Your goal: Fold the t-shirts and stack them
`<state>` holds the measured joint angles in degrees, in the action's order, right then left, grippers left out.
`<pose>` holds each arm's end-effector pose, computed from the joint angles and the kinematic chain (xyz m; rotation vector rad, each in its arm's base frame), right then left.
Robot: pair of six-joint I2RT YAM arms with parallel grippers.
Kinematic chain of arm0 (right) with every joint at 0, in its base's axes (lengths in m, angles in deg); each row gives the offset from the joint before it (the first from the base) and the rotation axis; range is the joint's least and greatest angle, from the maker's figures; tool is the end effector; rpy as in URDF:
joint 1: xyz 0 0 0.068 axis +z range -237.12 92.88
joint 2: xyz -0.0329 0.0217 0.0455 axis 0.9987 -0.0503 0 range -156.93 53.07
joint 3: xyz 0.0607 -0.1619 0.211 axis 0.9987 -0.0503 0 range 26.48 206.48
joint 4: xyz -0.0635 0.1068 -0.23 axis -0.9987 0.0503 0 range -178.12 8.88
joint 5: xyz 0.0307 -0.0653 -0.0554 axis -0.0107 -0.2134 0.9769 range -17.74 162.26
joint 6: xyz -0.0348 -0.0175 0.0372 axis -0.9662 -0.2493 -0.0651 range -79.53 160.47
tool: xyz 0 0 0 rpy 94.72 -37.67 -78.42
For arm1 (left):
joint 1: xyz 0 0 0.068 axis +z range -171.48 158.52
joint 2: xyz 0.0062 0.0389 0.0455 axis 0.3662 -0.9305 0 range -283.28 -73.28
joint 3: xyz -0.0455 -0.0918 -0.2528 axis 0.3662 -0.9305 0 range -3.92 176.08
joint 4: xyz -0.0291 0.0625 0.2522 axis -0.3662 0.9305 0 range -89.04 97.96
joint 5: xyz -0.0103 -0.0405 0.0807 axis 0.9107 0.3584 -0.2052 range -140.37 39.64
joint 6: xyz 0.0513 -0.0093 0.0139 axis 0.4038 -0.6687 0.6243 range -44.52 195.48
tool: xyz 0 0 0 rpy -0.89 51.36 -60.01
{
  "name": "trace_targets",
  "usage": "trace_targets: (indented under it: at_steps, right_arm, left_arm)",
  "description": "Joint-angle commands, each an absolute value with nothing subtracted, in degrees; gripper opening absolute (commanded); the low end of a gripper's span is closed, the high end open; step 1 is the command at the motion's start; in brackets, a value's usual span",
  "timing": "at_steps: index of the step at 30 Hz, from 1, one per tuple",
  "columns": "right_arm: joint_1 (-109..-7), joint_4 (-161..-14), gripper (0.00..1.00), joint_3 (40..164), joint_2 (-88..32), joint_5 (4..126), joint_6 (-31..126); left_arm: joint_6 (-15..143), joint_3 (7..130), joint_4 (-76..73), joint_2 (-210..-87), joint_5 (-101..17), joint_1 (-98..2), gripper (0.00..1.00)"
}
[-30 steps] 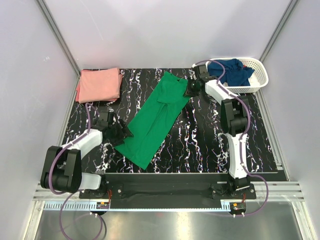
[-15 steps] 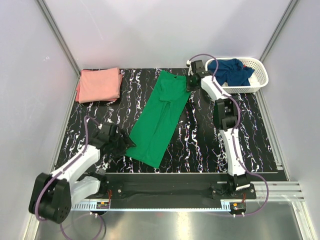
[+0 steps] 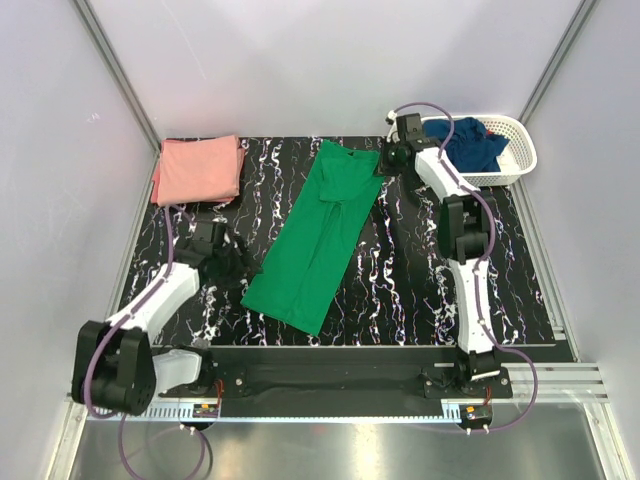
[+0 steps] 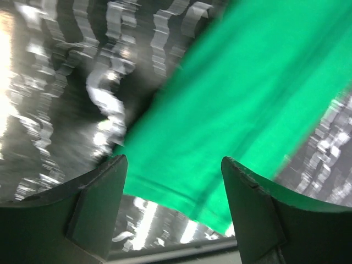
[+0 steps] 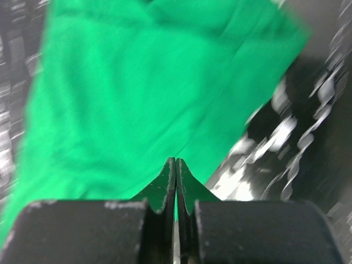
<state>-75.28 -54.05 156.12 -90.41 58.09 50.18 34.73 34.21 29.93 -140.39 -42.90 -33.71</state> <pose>0.5435 0.1228 0.1898 -0.1609 2.4214 0.4704 0.2127 -0.0508 0.1978 -0.6058 2.5849 -0.4950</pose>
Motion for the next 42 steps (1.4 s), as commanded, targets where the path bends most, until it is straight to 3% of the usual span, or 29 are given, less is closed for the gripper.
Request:
trace_targets:
  at_steps: [1,7,15,17,18,19,20,23,29,33,37,40,42]
  right_arm:
    - [-73.1,-63.5,0.02,145.0,-75.8,50.7,60.8]
    - [-69.5,-63.9,0.01,131.0,-69.4,50.0,65.3]
    - [-68.9,-68.6,0.00,111.1,-57.8,49.8,66.2]
    - [-68.7,-70.0,0.00,106.1,-54.3,49.3,66.4]
    - [-68.5,-70.3,0.00,104.7,-53.5,49.5,66.3]
    - [-68.4,-70.3,0.00,102.5,-52.5,49.7,66.2]
    - [-68.3,-70.4,0.00,101.7,-52.4,50.1,66.4]
    - [-68.2,-71.8,0.00,98.7,-51.2,49.8,68.0]
    - [-68.3,-70.6,0.00,94.5,-45.7,51.2,70.0]
    - [-67.7,-64.2,0.13,91.2,-37.8,59.0,70.3]
    - [-67.3,-58.2,0.10,85.3,-26.6,59.4,73.9]
    - [-62.4,-55.3,0.10,80.0,-18.7,58.5,79.0]
    - [-59.2,-53.8,0.16,78.2,-15.9,61.5,82.2]
  left_arm:
    - [41.1,33.9,26.4,-143.7,-40.1,-28.6,0.72]
    - [41.2,31.8,25.2,-145.7,-37.5,-26.7,0.63]
    - [40.1,28.0,23.5,-144.3,-39.3,-27.2,0.61]
    - [39.3,27.2,22.5,-144.4,-38.9,-27.2,0.52]
    - [38.4,26.9,22.4,-144.2,-38.9,-27.5,0.44]
    - [37.8,26.1,21.8,-143.9,-38.2,-27.5,0.26]
    - [37.0,24.6,21.3,-143.4,-37.5,-27.7,0.19]
    - [33.5,21.8,18.9,-140.3,-35.3,-29.5,0.04]
    - [28.5,16.7,18.7,-132.3,-33.0,-34.4,0.00]
    - [25.8,13.1,18.4,-126.2,-30.2,-36.1,0.00]
    - [24.2,10.8,17.1,-122.2,-27.4,-37.5,0.00]
    - [24.8,12.2,17.0,-122.8,-27.0,-38.5,0.00]
    - [26.2,13.2,18.4,-123.7,-28.0,-39.4,0.00]
